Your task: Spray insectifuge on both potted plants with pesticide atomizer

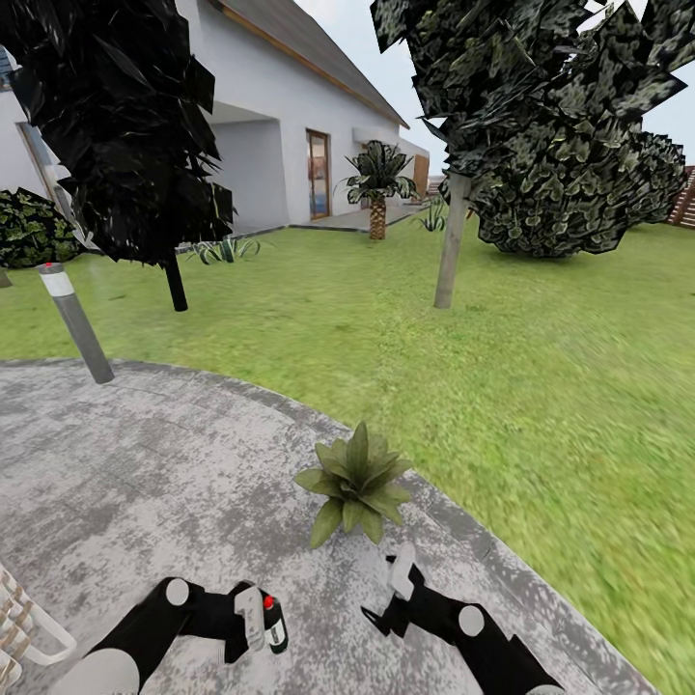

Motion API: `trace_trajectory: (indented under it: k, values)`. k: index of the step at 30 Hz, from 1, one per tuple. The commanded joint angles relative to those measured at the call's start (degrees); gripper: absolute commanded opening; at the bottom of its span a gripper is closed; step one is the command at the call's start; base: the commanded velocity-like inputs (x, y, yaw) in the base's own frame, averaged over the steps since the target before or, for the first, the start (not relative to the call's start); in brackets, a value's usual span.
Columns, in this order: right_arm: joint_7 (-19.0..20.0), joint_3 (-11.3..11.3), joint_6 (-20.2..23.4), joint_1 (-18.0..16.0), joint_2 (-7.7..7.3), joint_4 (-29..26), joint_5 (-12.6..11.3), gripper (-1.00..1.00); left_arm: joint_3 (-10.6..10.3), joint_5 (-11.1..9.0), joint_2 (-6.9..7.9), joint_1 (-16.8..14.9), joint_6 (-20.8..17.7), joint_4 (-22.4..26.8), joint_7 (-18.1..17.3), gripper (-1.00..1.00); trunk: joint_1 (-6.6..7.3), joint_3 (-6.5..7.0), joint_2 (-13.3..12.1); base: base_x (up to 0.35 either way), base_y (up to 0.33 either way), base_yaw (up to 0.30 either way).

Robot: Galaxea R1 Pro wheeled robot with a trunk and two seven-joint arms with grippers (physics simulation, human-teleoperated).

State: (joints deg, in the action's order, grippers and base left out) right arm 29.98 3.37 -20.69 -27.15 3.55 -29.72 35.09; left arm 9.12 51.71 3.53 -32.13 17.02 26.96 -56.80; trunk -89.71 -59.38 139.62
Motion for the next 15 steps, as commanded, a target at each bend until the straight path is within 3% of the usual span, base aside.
trace_trajectory:
  k: [1, 3, 4, 5, 6, 15]
  values:
    - [0.31, -0.12, -0.32, -0.02, 0.03, -0.36, 0.6, 1.0, 0.14, 0.56, -0.4, -0.16, 0.27, 0.07, -0.25, -1.0, 0.01, -0.05, 0.02, 0.0, 0.0, 0.0]
    - [0.95, -0.12, -0.26, -0.06, 0.05, -1.0, 0.59, 1.0, -0.49, 0.55, -1.06, -0.37, 0.19, 0.22, -0.24, -1.0, 0.01, -0.05, 0.02, 0.0, 0.0, 0.0]
    - [14.39, -0.12, -0.24, -0.07, 0.05, -3.47, 0.59, 1.0, -4.49, 0.53, -1.36, -0.41, 0.16, 0.39, -0.24, -1.0, 0.01, -0.05, 0.02, 0.0, 0.0, 0.0]
    - [14.93, -0.12, -0.24, -0.08, 0.05, -3.61, 0.59, 1.0, -5.21, 0.53, -1.59, -0.43, 0.15, 0.57, -0.24, -1.0, 0.01, -0.05, 0.02, 0.0, 0.0, 0.0]
    - [15.38, -0.12, -0.23, -0.09, 0.05, -3.7, 0.59, -1.0, -5.67, 0.52, -1.78, -0.45, 0.14, 0.72, -0.24, -1.0, 0.01, -0.05, 0.02, 0.0, 0.0, 0.0]
    - [17.45, -0.04, -0.22, -0.1, 0.29, -3.85, 0.59, -1.0, -6.61, 0.56, -2.43, -0.48, 0.12, 1.34, -0.24, -1.0, 0.01, -0.05, 0.02, 0.0, 0.0, 0.0]
